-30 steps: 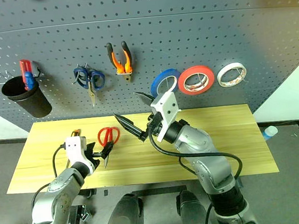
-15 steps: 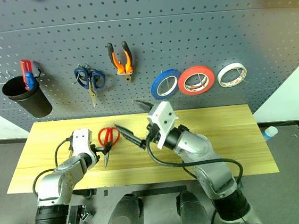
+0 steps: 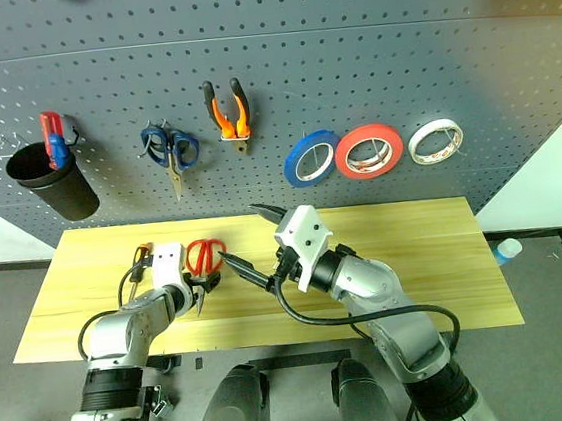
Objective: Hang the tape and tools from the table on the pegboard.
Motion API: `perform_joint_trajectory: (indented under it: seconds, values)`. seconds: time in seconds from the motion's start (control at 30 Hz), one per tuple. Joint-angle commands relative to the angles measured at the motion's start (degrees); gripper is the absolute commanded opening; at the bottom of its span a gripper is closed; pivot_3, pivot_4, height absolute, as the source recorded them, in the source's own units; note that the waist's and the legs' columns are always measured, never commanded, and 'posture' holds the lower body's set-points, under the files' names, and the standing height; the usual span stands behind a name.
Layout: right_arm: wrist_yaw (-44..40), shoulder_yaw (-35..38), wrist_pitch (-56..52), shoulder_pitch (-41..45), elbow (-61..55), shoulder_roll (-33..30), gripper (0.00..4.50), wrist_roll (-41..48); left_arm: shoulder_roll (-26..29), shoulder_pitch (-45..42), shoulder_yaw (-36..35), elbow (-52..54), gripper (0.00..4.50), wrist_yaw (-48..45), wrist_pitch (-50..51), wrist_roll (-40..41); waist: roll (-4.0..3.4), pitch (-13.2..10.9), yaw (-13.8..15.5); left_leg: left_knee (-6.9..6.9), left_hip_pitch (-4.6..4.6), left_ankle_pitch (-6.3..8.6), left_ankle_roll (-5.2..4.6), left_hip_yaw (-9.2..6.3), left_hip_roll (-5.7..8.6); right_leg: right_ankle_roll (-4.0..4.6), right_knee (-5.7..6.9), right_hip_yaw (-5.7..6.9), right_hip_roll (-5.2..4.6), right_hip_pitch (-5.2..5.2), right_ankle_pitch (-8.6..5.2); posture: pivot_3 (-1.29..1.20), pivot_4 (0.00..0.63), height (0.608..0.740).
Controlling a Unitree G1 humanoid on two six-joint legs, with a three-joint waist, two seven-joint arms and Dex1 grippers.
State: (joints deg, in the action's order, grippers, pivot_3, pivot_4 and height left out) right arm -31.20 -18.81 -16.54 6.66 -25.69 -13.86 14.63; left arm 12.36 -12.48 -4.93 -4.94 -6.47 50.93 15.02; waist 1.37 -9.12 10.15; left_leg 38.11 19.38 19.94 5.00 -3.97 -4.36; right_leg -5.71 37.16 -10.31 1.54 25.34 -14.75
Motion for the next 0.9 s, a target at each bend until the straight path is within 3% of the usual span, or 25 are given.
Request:
perform_joint_trajectory:
  seconds: [0.03,0.9]
  values:
    - [0.4,0.25,1.18,-0.04,-2.58,0.35,4.46,-0.05,0.51,-1.75,-0.47,-1.79,4.5,-1.22,-1.32,-0.48,0.0,0.0,0.01,0.0,0.0,0.0,0.0,0.0,0.0,0.0,0.0,0.0,0.0,0.0,0.0,0.34,0.105,0.727]
    - [2.14,-0.34,1.12,-0.78,-3.16,0.95,4.46,-1.9,0.91,-4.45,1.82,-9.01,4.5,-0.55,0.37,-6.31,0.0,0.0,-0.09,0.0,0.0,0.0,0.0,-0.02,0.03,0.0,0.0,0.0,-0.01,0.0,0.0,0.32,0.115,0.727]
